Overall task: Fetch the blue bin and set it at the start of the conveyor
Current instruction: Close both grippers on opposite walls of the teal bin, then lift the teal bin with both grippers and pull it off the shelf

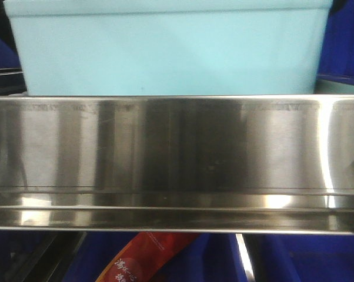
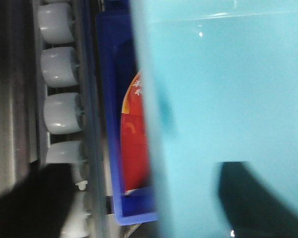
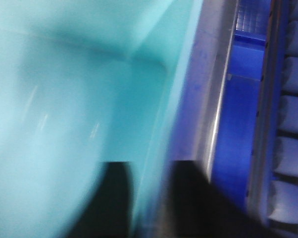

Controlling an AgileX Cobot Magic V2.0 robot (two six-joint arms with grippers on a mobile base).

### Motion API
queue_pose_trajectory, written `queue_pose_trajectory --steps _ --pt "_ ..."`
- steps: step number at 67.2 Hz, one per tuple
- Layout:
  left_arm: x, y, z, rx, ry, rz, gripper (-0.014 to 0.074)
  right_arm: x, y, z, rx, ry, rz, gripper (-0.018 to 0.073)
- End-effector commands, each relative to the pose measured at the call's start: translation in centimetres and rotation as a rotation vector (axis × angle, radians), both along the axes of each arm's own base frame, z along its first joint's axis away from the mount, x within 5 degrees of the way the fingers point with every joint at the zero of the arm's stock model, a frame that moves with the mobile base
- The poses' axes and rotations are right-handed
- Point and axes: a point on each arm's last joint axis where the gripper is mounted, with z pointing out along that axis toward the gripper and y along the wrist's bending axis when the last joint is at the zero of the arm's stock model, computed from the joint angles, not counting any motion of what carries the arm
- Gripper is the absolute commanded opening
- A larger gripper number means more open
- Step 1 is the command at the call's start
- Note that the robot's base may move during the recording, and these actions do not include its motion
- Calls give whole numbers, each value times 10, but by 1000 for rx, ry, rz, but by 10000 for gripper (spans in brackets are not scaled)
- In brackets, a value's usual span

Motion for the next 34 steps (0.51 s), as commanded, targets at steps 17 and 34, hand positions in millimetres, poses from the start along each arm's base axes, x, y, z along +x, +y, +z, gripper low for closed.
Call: queue_pose_trajectory --steps 17,34 --pt "0 1 5 -9 -14 8 -111 0 0 6 -13 -29 9 -153" --pt "-8 4 19 -17 -44 8 -111 -4 -1 13 -11 -40 10 -153"
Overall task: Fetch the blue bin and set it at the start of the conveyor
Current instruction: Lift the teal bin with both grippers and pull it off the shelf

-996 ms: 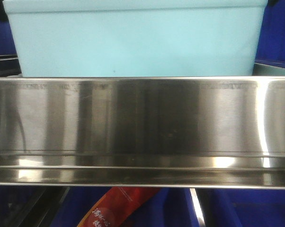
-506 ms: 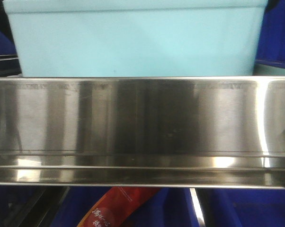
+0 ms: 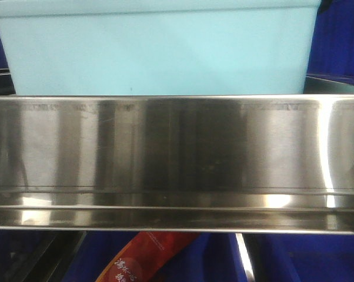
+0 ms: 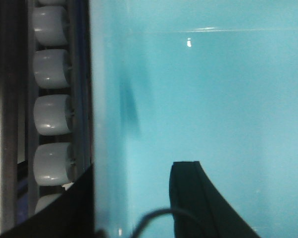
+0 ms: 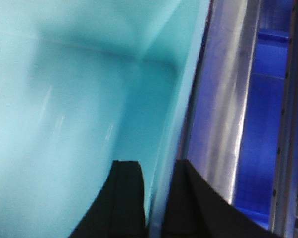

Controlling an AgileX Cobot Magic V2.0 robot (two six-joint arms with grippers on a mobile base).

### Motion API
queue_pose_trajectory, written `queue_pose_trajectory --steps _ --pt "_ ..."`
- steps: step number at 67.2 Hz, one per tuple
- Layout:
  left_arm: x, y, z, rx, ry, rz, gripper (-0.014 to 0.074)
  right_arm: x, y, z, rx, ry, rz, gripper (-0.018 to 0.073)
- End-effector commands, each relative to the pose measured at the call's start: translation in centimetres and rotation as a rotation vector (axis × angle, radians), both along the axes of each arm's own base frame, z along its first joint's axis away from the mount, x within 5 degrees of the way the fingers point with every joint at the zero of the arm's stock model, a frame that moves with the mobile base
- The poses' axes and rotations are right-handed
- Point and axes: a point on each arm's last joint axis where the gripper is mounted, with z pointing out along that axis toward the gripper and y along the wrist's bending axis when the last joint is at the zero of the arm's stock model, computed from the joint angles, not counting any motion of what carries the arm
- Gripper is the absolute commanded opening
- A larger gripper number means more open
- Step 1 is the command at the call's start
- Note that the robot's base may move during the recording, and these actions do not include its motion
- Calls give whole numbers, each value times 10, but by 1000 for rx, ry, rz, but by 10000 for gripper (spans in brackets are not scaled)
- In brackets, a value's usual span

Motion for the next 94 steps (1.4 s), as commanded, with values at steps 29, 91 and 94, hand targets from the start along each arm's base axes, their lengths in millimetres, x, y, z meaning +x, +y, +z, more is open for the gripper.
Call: queue_pose_trajectory --steps 29,91,94 --pt "-62 21 96 -35 -238 -21 -111 -56 -17 94 3 -273 8 -153" --pt "-69 24 151 -85 -445 -17 -111 -78 -22 130 40 -393 -18 -153" --pt "-69 24 151 -83 -446 -17 -111 -77 -22 130 40 -391 -18 -153"
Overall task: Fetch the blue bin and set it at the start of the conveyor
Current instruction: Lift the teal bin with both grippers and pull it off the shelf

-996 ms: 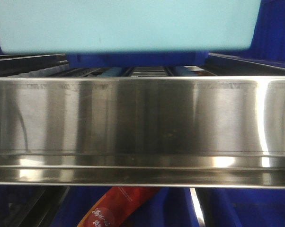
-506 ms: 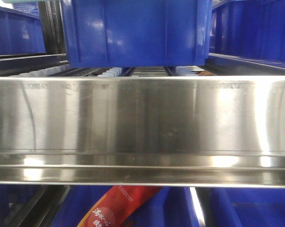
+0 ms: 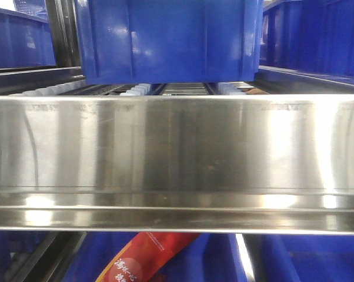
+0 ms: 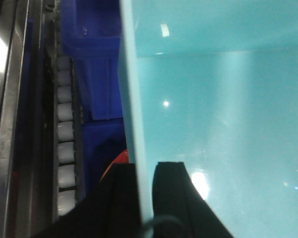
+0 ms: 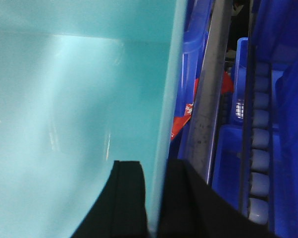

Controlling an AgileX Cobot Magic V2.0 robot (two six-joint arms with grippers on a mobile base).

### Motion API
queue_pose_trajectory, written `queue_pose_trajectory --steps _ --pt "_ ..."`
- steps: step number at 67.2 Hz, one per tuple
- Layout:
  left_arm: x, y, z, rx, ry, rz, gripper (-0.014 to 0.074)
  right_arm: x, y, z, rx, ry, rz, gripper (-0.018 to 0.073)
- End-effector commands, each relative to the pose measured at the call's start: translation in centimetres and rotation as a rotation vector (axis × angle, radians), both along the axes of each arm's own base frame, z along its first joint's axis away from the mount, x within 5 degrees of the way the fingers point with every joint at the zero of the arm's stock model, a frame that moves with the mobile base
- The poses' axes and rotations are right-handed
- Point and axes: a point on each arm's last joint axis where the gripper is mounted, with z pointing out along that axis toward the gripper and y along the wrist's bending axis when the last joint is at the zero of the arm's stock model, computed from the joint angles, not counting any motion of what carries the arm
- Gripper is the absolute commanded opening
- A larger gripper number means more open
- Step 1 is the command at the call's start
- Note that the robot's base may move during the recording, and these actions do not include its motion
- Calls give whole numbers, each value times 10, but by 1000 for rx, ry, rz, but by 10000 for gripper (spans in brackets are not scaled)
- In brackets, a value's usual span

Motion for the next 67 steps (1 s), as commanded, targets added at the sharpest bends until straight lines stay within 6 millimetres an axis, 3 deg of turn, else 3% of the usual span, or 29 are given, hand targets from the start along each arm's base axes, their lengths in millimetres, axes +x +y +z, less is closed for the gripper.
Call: queue_pose_trajectory --steps 1,25,67 --pt "0 5 8 31 -46 11 -111 1 -4 4 -22 -33 -11 -153" --pt "2 4 10 22 -76 9 -111 2 -4 4 -21 -35 -12 -153" --pt "14 0 35 -58 -374 0 -111 3 -4 5 -18 -50 -13 -153"
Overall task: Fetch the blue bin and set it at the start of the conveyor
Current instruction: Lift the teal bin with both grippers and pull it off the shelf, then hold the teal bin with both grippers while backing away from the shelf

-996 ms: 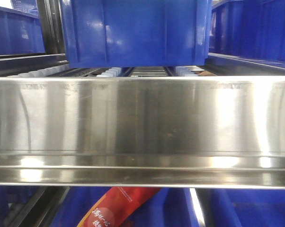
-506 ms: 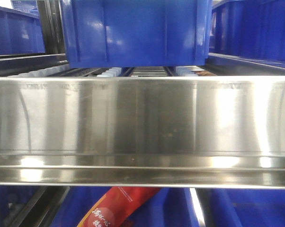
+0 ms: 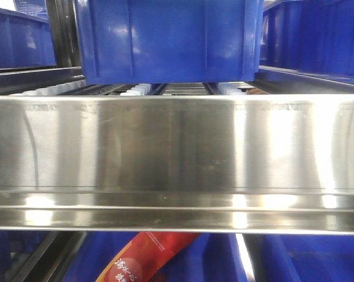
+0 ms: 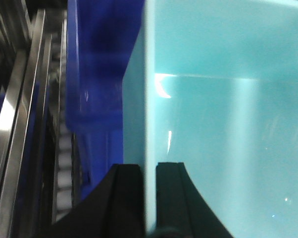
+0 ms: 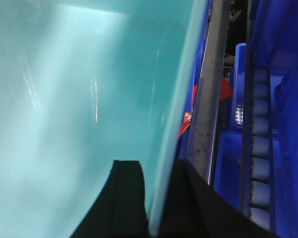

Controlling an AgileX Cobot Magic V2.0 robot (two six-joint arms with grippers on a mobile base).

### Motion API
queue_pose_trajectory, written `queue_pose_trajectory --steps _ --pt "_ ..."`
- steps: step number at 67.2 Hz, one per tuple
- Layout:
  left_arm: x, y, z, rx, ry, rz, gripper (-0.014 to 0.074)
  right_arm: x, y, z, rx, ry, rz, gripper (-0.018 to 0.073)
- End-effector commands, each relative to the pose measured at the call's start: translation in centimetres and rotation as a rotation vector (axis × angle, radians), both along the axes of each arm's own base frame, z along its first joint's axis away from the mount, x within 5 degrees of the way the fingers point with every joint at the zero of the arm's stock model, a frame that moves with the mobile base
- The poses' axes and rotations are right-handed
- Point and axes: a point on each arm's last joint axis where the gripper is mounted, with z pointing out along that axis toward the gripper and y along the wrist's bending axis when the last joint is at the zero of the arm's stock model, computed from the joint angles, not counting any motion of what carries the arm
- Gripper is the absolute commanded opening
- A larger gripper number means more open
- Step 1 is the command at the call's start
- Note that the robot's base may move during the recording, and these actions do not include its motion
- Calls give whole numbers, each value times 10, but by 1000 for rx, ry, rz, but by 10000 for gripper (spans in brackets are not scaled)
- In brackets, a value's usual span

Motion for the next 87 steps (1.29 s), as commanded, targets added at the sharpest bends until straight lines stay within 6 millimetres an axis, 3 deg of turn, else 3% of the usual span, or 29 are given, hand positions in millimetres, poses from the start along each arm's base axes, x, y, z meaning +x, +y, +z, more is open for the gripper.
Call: queue_pose_trajectory --steps 1,26,87 --pt "1 2 18 -31 -147 2 -111 -2 -4 5 -28 -26 -1 -153" --pt "3 1 27 -59 -250 -3 -111 -2 -4 5 -28 -26 -1 -153" --pt "3 1 27 -60 -252 -4 -111 -1 -4 6 -24 -42 -2 -153"
